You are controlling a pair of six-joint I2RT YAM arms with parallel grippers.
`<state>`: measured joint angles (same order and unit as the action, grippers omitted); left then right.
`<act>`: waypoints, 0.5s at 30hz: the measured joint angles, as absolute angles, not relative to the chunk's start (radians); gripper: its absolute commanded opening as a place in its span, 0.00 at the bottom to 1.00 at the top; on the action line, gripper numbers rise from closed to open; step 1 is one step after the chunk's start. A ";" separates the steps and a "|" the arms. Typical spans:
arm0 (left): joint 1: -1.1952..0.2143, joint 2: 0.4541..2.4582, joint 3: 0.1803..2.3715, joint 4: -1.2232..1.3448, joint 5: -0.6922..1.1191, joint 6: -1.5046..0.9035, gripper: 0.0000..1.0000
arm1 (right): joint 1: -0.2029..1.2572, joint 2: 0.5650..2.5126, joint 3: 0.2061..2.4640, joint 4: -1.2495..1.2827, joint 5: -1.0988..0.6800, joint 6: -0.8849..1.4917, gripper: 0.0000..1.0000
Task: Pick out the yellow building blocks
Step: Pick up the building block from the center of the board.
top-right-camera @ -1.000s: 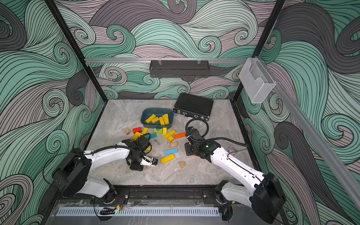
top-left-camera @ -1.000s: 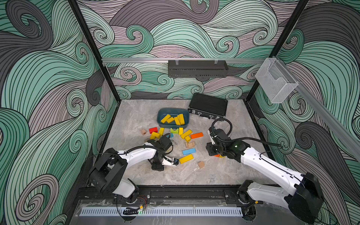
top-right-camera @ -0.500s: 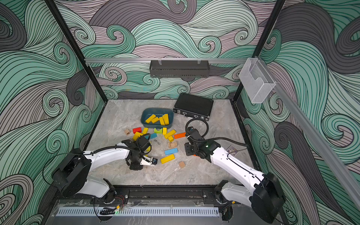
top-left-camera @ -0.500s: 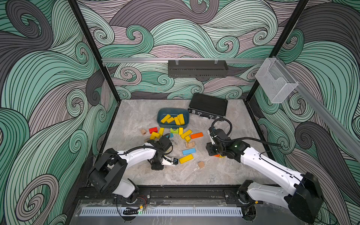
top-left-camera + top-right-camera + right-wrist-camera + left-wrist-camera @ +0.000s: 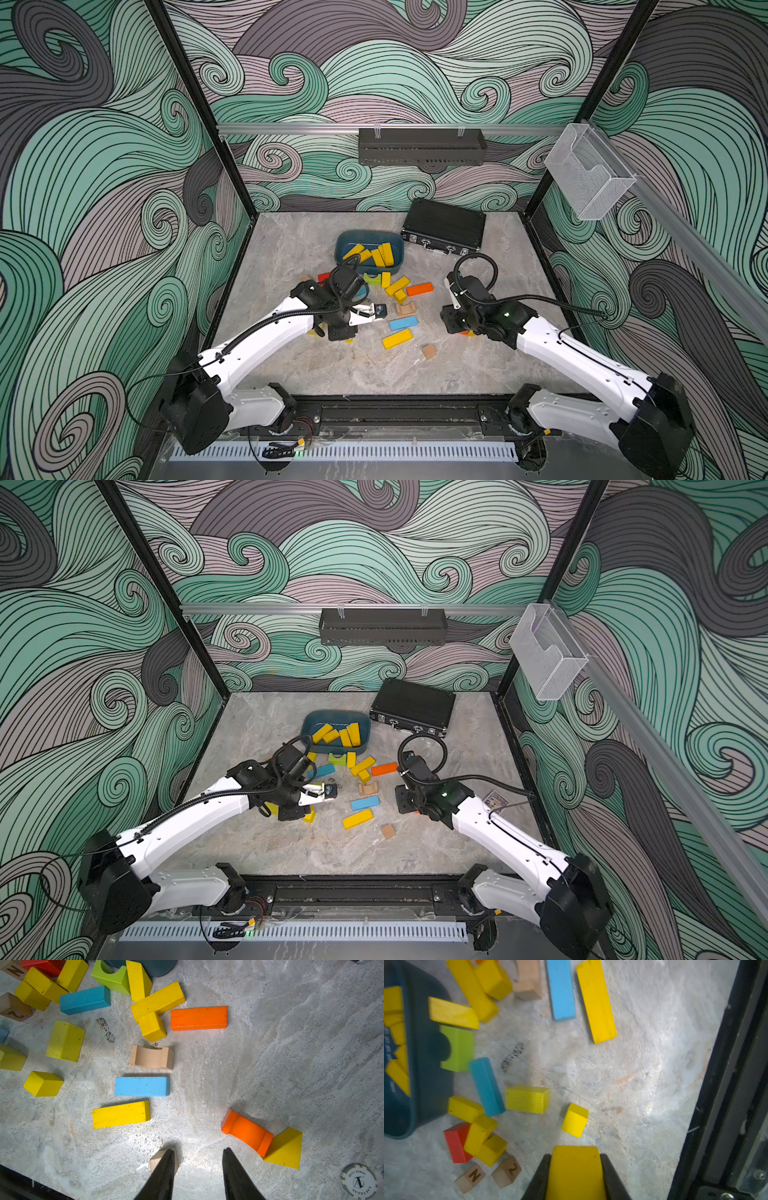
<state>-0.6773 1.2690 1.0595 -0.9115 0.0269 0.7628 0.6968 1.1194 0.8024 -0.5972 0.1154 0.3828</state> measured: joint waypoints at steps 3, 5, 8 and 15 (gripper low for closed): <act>-0.666 1.343 1.184 -0.904 0.020 0.727 0.19 | 0.702 1.093 0.791 -0.615 0.113 0.386 0.41; -0.648 1.431 1.277 -0.895 0.023 0.706 0.19 | 0.713 1.078 0.788 -0.632 0.113 0.392 0.41; -0.603 1.595 1.425 -0.878 0.030 0.666 0.19 | 0.746 1.057 0.784 -0.656 0.113 0.405 0.41; -0.486 1.959 1.796 -0.859 0.029 0.582 0.20 | 0.854 1.036 0.758 -0.692 0.122 0.464 0.41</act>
